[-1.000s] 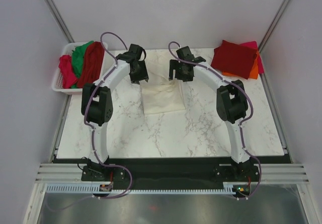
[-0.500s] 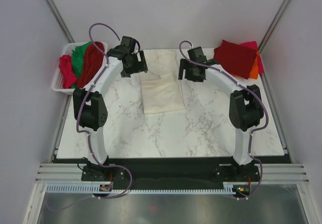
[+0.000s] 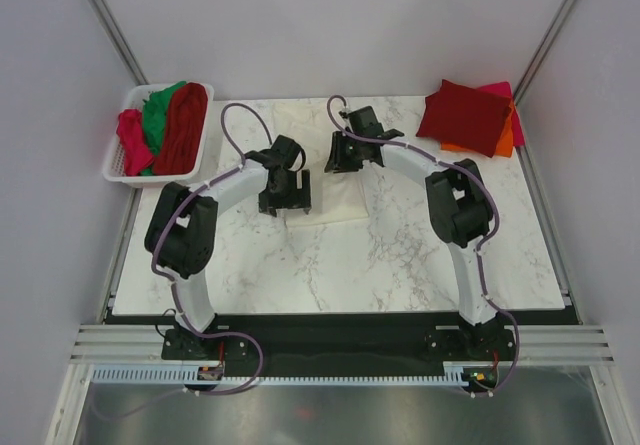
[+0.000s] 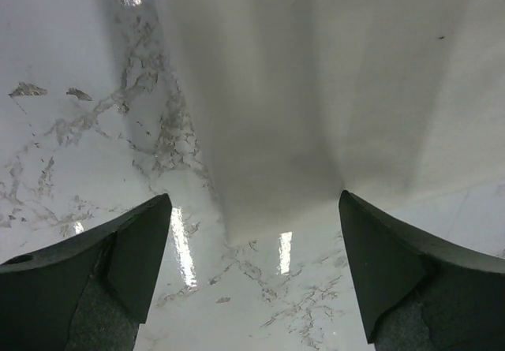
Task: Fold and stack the t-shirts
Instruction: Fold the tshirt
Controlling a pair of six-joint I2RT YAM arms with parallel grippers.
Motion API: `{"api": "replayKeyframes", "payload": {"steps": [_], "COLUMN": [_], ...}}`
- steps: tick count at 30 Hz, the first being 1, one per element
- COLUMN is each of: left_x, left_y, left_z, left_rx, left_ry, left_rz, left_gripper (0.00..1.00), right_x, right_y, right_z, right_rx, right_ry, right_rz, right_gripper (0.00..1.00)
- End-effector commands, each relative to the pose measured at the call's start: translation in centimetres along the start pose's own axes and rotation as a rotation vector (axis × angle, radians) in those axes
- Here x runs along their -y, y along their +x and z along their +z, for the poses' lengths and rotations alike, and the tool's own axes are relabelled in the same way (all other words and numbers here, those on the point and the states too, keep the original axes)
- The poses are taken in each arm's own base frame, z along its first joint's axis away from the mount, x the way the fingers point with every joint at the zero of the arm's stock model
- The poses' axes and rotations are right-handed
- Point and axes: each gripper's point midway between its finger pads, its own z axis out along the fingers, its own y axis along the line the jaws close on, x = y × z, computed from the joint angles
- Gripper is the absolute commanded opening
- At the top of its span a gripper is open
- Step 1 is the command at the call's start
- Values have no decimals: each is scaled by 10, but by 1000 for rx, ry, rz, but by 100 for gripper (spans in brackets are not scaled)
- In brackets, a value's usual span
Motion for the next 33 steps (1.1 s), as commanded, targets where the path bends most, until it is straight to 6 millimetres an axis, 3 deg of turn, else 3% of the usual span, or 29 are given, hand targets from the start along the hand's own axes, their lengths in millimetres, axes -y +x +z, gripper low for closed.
{"api": "replayKeyframes", "payload": {"steps": [1,2,5,9,12,15,16,18,19,20,21,22,27,31,33], "left_x": [12,11,10,6,0,-4,-5,-4,-4,-2,-1,1,3,5,3], "left_y": [-13,-9,1,9,6,-3,-5,-4,-2,1,3,5,19,20,23], "left_z": [-16,-15,-16,-18,-33,-53,-58,-57,-53,-47,-44,-42,-27,-20,-15], "left_rx": [96,91,89,87,135,209,224,225,213,201,194,196,194,204,199], "left_ry": [85,82,86,79,67,62,65,70,71,86,96,112,171,197,191], "left_rz": [-49,-54,-52,-42,-41,-46,-46,-35,-30,-31,-31,-31,-83,-113,-117], "left_gripper": [94,93,93,93,93,95,96,95,95,95,95,96,100,100,100], "right_x": [-8,4,27,51,53,50,50,50,54,59,48,53,59,64,69], "right_y": [-57,-53,-75,-101,-111,-109,-98,-90,-67,-39,-47,-21,46,81,97], "right_z": [4,18,27,22,6,-23,-39,-52,-61,-56,-65,-64,-61,-55,-52], "right_rx": [106,86,119,172,197,224,219,242,215,165,189,139,8,-45,-74], "right_ry": [-75,-58,-23,48,101,131,143,132,129,92,55,46,-21,-46,-33], "right_rz": [-19,-8,18,31,4,-16,-15,-6,11,38,33,52,107,147,158], "right_gripper": [38,38,38,42,46,63,73,84,93,96,98,98,94,86,78]}}
